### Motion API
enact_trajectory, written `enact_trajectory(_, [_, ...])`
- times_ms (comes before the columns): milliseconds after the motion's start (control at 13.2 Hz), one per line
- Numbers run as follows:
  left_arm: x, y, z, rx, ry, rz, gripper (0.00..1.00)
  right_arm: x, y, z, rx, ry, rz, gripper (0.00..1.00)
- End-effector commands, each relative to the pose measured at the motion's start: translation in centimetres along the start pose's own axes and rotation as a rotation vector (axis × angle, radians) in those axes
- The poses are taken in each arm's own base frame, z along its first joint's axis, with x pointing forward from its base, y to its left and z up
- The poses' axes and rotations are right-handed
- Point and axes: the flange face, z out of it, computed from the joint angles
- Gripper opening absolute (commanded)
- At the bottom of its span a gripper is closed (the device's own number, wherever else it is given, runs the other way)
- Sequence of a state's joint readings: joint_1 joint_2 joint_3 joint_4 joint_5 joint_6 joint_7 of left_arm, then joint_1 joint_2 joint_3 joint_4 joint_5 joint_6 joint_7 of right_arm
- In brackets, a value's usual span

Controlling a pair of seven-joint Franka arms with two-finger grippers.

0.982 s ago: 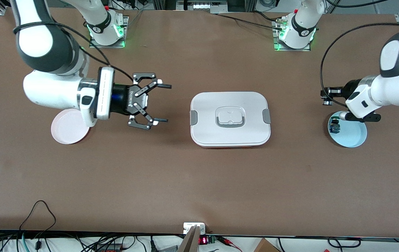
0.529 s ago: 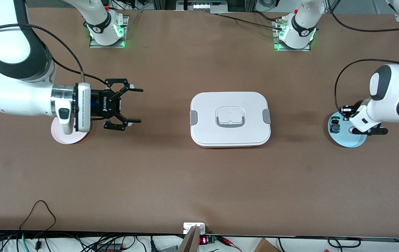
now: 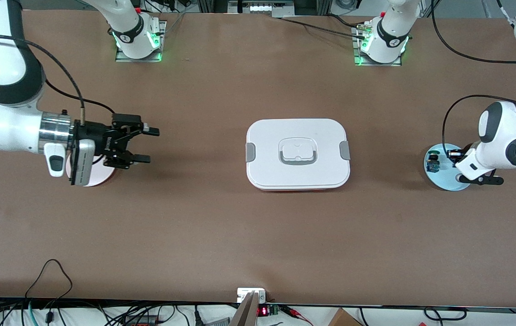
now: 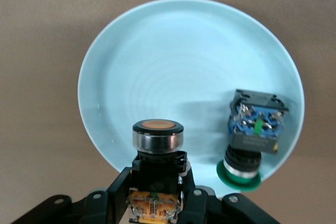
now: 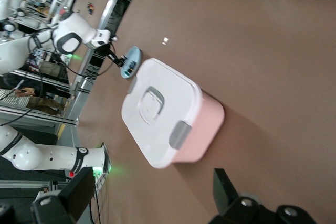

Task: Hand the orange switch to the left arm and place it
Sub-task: 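Lower the switch onto the blue plate while the right gripper retreats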

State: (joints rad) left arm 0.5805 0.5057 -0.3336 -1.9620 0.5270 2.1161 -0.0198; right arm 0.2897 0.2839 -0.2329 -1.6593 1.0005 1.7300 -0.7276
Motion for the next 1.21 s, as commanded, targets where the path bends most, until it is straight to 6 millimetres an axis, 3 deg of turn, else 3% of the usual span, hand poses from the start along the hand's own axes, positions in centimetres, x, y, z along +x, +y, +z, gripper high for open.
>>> enact_trajectory(0, [1.5, -0.6, 1.0, 0.011, 0.036, 0.013, 0.00, -1.2, 0.3, -1.6, -0.151, -0.100, 0.124, 1.00])
enact_trajectory(151, [2.1, -1.0, 1.3, 0.018, 0.042, 0.019, 0.02, -1.9, 0.9, -3.0, -0.320, -0.184, 0.250, 1.00])
enact_trajectory(453, [3.8, -1.4, 2.8, 0.023, 0.042, 0.028, 0.24, -3.8, 1.3, -5.0, -0.653, -0.353, 0.407, 1.00])
enact_trajectory(529, [3.8, -1.3, 2.8, 0.022, 0.042, 0.031, 0.42, -4.5, 1.1, -5.4, -0.707, -0.396, 0.443, 1.00])
enact_trajectory(604, [3.8, -1.3, 2.7, 0.025, 0.043, 0.036, 0.76, -5.2, 1.4, -6.0, -0.773, -0.448, 0.462, 1.00])
enact_trajectory(680, [3.8, -1.5, 2.5, 0.026, 0.046, 0.045, 1.00, -5.6, 1.4, -6.9, -0.839, -0.482, 0.451, 1.00])
enact_trajectory(755, [3.8, -1.5, 2.1, 0.030, 0.051, 0.043, 1.00, -5.8, 1.6, -8.1, -0.883, -0.489, 0.440, 1.00])
enact_trajectory(906, [3.9, -2.2, -0.7, 0.047, 0.089, 0.015, 1.00, -6.7, 3.3, -14.4, -0.911, -0.387, 0.499, 1.00])
enact_trajectory(982, [3.9, -2.7, -2.3, 0.050, 0.112, 0.001, 1.00, -6.6, 3.7, -16.5, -0.924, -0.337, 0.504, 1.00])
enact_trajectory(1133, [3.7, -3.4, -5.9, 0.077, 0.163, -0.005, 1.00, -7.3, 4.3, -18.8, -0.934, -0.287, 0.551, 1.00])
